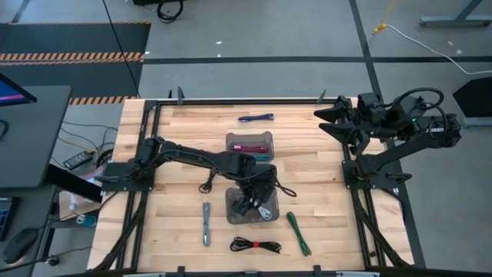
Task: Pick and place USB-C Cables
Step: Put the white charger cable into the bottom black transparent bin
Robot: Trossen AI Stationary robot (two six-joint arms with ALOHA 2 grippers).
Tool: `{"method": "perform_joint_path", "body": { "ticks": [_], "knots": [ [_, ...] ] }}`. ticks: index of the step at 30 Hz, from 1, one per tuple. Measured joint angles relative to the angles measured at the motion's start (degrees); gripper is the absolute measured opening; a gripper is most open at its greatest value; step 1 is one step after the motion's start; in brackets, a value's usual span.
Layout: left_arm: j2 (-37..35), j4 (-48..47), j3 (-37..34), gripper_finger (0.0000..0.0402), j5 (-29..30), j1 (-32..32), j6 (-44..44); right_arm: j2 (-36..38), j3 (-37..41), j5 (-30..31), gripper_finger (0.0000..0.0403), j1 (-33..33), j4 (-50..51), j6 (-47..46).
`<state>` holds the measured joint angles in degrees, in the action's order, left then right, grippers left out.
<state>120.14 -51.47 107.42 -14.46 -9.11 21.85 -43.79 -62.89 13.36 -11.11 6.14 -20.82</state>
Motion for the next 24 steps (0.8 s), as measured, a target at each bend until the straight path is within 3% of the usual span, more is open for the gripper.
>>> {"method": "perform_joint_path", "body": {
  "ticks": [7,16,20,24],
  "knots": [
    [0.0,0.0,0.0,0.027,5.0,0.1,0.6,0.0,0.0,-1.1,0.0248,0.0,0.0,0.0],
    [0.3,0.8,-0.1,0.0259,5.0,0.1,6.5,0.0,0.0,-1.1,0.0248,0.0,0.0,-0.2],
    [0.3,0.7,-0.1,0.0199,5.0,0.1,7.4,0.0,0.0,-1.1,0.0248,0.0,-0.1,-0.2],
    [0.3,0.8,-0.1,0.0091,5.0,0.2,9.3,0.0,0.0,-1.1,0.0248,0.0,-0.5,-0.1]
  ]
}}
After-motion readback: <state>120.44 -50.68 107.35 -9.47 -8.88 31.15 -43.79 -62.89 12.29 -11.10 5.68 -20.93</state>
